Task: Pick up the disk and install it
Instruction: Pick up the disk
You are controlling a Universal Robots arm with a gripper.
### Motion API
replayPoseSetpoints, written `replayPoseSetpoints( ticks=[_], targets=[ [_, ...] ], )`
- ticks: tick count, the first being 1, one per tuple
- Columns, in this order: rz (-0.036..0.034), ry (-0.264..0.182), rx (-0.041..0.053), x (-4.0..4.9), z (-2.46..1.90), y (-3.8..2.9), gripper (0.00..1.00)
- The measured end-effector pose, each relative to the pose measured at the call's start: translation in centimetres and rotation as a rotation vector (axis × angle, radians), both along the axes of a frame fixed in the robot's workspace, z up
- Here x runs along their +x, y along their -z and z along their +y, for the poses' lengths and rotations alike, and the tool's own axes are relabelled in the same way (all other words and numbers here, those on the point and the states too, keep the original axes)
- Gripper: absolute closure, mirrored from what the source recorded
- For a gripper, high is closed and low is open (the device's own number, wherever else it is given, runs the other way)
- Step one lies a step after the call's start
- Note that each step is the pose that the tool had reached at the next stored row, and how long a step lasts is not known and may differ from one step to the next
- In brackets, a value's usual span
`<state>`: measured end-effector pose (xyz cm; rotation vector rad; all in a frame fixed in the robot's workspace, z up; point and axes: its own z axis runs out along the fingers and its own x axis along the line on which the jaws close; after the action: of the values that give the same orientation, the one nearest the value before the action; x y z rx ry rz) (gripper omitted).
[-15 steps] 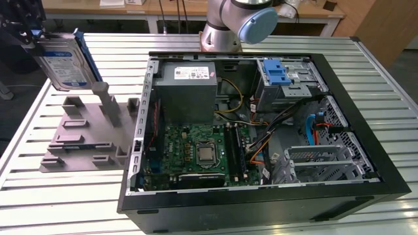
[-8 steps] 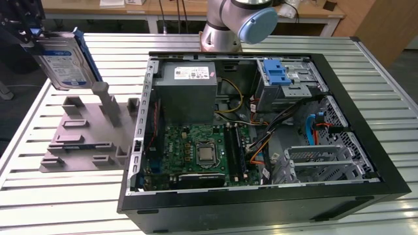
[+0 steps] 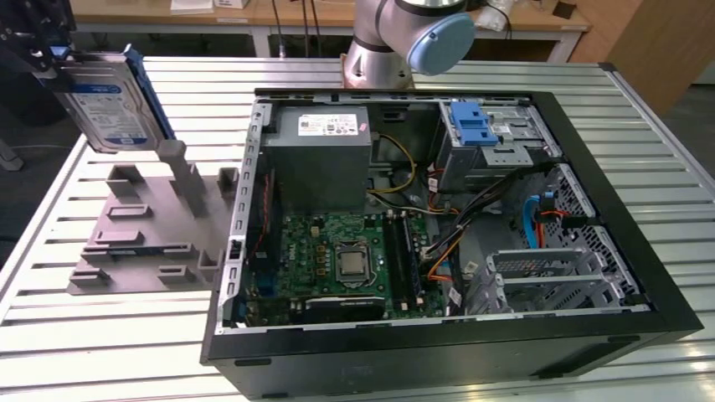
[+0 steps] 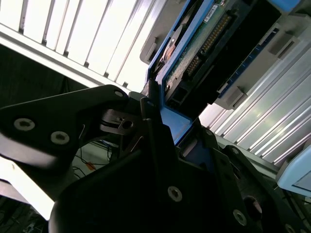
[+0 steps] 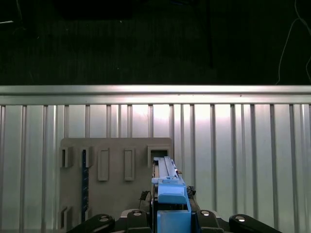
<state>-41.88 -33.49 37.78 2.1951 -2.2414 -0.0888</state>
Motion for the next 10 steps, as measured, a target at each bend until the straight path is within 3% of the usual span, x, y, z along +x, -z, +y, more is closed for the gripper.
replayPoseSetpoints(
  ticks=[10],
  targets=[
    [0.0000,0.000,0.0000,0.00,0.00,-0.34,0.64]
  ],
)
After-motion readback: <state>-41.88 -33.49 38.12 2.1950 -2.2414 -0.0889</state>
